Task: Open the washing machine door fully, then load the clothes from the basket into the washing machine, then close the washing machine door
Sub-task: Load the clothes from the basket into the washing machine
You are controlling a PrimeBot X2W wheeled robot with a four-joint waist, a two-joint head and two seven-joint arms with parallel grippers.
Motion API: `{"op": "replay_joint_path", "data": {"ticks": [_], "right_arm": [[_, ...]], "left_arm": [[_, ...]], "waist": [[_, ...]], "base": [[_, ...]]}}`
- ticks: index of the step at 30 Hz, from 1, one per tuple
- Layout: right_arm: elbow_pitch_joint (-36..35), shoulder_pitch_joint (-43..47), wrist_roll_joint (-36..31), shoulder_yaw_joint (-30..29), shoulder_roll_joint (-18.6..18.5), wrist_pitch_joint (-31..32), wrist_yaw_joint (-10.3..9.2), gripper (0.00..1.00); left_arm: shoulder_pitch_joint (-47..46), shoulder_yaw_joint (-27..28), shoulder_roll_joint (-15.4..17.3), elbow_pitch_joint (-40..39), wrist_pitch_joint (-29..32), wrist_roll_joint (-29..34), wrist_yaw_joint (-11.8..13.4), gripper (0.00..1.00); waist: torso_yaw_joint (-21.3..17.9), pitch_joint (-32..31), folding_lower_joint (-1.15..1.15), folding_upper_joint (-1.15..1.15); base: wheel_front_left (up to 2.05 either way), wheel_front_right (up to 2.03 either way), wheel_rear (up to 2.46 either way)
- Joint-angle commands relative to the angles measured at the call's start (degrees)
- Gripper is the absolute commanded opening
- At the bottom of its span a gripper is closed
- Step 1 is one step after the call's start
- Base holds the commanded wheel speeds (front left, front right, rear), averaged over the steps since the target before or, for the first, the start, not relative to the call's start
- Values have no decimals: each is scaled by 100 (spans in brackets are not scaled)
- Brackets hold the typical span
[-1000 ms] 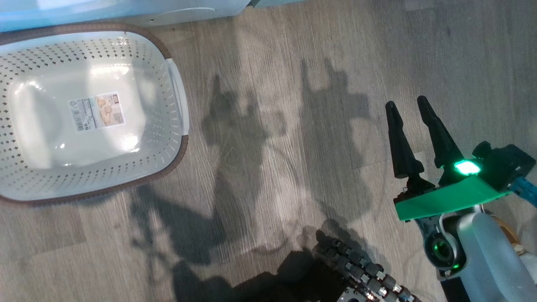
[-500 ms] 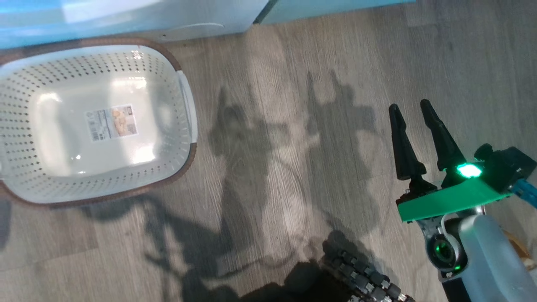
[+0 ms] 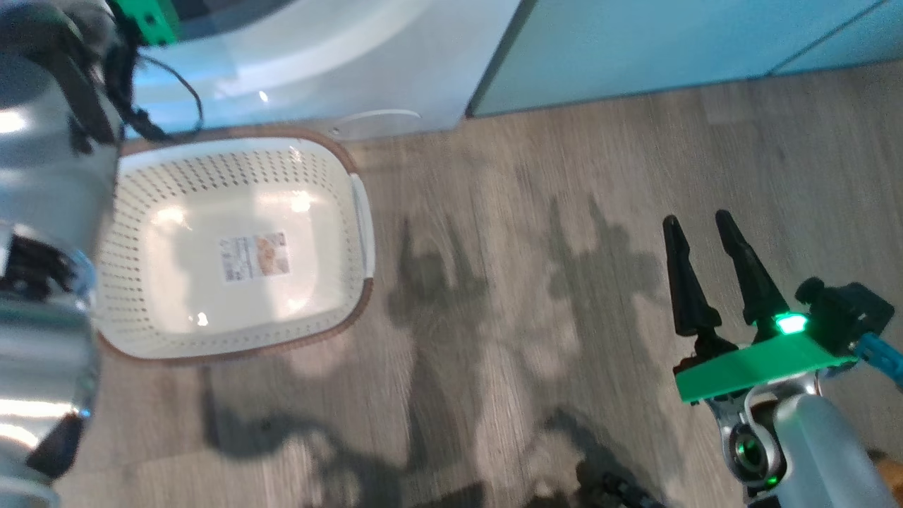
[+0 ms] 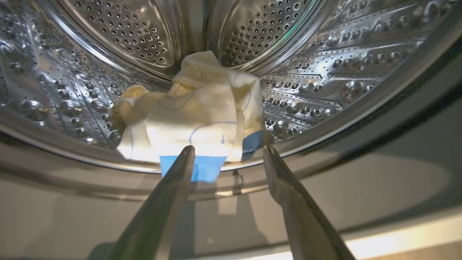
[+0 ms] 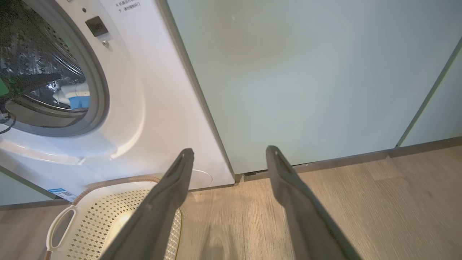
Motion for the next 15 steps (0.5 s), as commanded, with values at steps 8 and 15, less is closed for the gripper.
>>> {"op": "replay_joint_path", "data": {"ticks": [8, 15], "right_arm": [[-123, 324, -77, -60, -127, -55, 25, 100], [-130, 512, -89, -171, -231, -55, 25, 100]], "left_arm": [[713, 28, -49, -119, -369, -201, -116, 100], [1547, 138, -23, -419, -569, -359, -166, 100]], "waist": [[429, -756, 1, 0], [644, -1183, 1, 0]], "base": [[0, 0, 0], [0, 0, 0]]}}
